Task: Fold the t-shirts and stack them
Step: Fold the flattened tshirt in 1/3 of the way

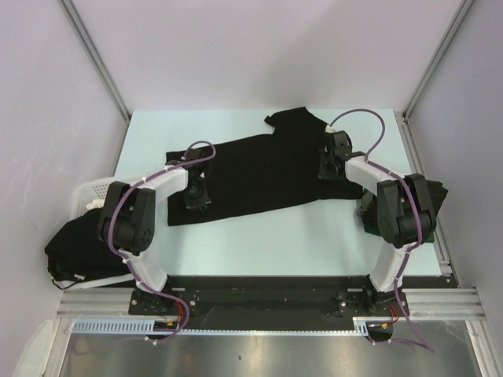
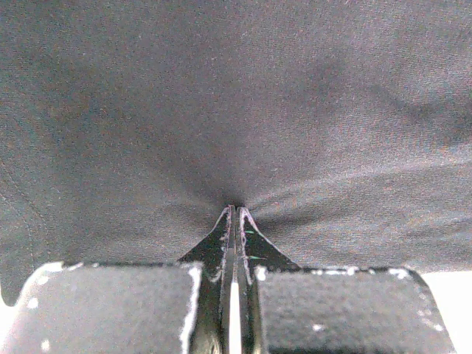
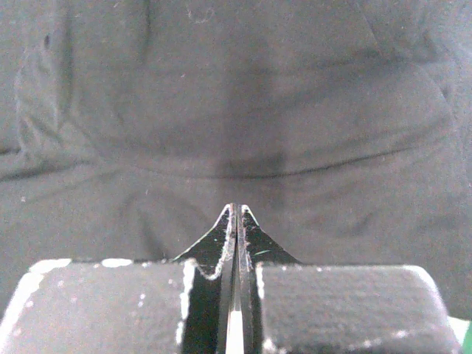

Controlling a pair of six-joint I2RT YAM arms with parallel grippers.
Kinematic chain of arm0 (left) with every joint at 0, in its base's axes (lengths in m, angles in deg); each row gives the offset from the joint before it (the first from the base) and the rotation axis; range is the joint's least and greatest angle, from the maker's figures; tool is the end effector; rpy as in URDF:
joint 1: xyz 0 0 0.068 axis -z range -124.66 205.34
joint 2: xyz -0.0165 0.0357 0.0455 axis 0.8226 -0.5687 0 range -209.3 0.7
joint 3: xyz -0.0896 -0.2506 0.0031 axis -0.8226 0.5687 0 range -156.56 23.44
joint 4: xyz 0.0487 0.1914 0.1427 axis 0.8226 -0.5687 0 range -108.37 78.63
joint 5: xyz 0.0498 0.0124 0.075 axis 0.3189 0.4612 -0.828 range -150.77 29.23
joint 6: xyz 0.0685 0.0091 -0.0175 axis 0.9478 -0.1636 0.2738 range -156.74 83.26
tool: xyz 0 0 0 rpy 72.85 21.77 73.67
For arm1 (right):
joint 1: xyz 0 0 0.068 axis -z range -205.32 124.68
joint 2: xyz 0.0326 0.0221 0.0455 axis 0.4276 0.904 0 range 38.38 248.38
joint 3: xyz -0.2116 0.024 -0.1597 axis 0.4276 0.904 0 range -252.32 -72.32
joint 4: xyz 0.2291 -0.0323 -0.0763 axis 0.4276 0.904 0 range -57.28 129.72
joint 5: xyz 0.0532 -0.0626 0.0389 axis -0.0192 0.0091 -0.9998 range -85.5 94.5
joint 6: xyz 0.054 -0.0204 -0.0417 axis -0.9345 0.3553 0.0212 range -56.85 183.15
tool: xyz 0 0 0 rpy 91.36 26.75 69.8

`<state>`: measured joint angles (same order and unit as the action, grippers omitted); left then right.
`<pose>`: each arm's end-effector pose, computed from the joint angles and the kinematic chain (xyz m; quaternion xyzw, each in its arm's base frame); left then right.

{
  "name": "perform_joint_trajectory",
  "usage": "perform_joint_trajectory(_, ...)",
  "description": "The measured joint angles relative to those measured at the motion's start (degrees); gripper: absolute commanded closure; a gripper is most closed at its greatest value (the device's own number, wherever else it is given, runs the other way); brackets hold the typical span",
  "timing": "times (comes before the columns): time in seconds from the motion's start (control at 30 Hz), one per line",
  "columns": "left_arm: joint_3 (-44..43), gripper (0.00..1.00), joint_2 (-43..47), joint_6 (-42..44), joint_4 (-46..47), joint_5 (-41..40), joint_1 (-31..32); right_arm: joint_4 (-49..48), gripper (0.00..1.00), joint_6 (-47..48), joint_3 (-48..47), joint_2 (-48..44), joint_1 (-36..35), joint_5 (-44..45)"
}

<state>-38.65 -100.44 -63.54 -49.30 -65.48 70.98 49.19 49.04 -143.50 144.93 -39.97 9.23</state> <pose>0.3024 -0.0797 0.1411 -0.1012 0.9875 -0.0029 0.1204 0.3824 0.0951 0.1741 0.0090 0.9443 0.0433 0.3260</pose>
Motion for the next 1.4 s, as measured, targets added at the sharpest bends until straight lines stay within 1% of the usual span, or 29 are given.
perform_joint_trajectory(0.13,-0.33,1.00,-0.24,0.28,-0.33,0.02,0.00,-2.84,1.00,0.85,4.81,-3.87,-0.87,0.79)
perform_joint_trajectory(0.23,-0.42,1.00,-0.33,0.35,-0.37,0.07,0.00,-3.85,1.00,0.92,6.47,-5.16,-1.27,1.01)
perform_joint_trajectory(0.63,-0.57,1.00,-0.46,0.35,-0.39,0.13,0.00,-4.66,1.00,0.72,7.52,-5.18,-1.53,1.07)
perform_joint_trajectory(0.83,-0.59,1.00,-0.46,0.35,-0.42,0.20,0.00,-3.98,1.00,0.94,7.52,-4.96,-2.84,2.89)
perform_joint_trajectory(1.17,-0.63,1.00,-0.46,0.37,-0.63,0.20,-0.02,-1.95,1.00,0.92,7.61,-3.02,-3.13,4.33)
perform_joint_trajectory(1.4,-1.25,1.00,-0.90,0.37,-1.09,0.22,-0.02,-2.71,1.00,0.87,9.97,-3.34,-3.13,5.40)
